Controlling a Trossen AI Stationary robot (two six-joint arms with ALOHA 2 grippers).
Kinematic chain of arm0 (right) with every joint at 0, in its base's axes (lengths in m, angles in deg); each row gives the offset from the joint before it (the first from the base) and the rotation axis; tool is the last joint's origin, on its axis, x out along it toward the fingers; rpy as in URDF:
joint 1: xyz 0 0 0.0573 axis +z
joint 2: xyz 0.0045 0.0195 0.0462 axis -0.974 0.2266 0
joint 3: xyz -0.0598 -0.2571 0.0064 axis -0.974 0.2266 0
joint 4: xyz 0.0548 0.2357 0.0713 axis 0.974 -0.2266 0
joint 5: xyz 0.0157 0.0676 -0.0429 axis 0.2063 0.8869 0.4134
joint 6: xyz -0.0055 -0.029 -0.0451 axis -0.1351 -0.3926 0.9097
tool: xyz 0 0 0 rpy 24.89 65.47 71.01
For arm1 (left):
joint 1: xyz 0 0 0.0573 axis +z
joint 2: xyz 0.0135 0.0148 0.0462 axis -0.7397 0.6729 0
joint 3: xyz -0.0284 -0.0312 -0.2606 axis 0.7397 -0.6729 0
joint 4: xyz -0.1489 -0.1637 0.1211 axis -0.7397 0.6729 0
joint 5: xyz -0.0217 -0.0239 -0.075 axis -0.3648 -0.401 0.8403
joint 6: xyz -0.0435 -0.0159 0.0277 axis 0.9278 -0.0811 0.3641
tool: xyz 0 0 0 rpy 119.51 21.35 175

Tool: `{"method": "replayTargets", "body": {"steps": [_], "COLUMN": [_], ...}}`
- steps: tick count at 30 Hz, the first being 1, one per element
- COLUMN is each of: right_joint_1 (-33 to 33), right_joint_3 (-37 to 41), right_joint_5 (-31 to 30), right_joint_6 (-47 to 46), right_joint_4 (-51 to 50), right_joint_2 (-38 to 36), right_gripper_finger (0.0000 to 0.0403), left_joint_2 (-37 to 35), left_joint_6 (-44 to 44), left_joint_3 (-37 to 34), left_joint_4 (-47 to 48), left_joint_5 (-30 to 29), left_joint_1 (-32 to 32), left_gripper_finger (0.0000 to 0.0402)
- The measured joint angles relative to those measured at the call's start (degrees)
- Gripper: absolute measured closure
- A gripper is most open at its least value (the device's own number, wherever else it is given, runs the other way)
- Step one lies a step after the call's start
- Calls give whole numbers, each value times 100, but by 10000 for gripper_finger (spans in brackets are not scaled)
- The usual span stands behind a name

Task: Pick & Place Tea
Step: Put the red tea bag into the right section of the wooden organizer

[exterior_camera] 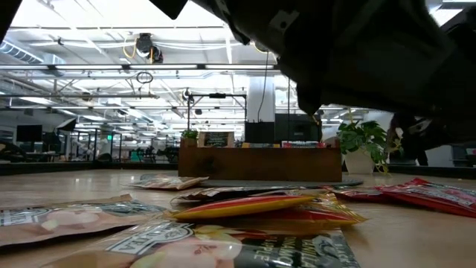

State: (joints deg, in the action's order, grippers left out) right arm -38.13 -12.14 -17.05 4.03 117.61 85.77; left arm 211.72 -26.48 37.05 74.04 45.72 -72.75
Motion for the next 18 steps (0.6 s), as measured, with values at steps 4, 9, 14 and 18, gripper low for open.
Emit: {"method": "replayTargets", "body": {"steps": [4,9,14,18], "right_joint_1": [-21,-21,-19,-19], "right_joint_3": [2,4,0,2], "right_joint_5": [-4,-146,-148,-149], "right_joint_6": [-273,-173,-157,-160], "right_joint_4": [-359,-511,-446,-457], "right_joint_2": [0,0,-13,-15], "right_gripper_finger": [271,240,232,236], "left_joint_2": [16,182,233,248], "left_joint_6": [-82,-121,38,68], "left_joint_3": [-2,-6,-4,-2], "left_joint_4": [-3,-89,-89,-150], "left_joint_5": [-165,-253,-253,-244], "left_joint_1": [14,123,216,178], "left_gripper_finger": [396,382,396,391]}}
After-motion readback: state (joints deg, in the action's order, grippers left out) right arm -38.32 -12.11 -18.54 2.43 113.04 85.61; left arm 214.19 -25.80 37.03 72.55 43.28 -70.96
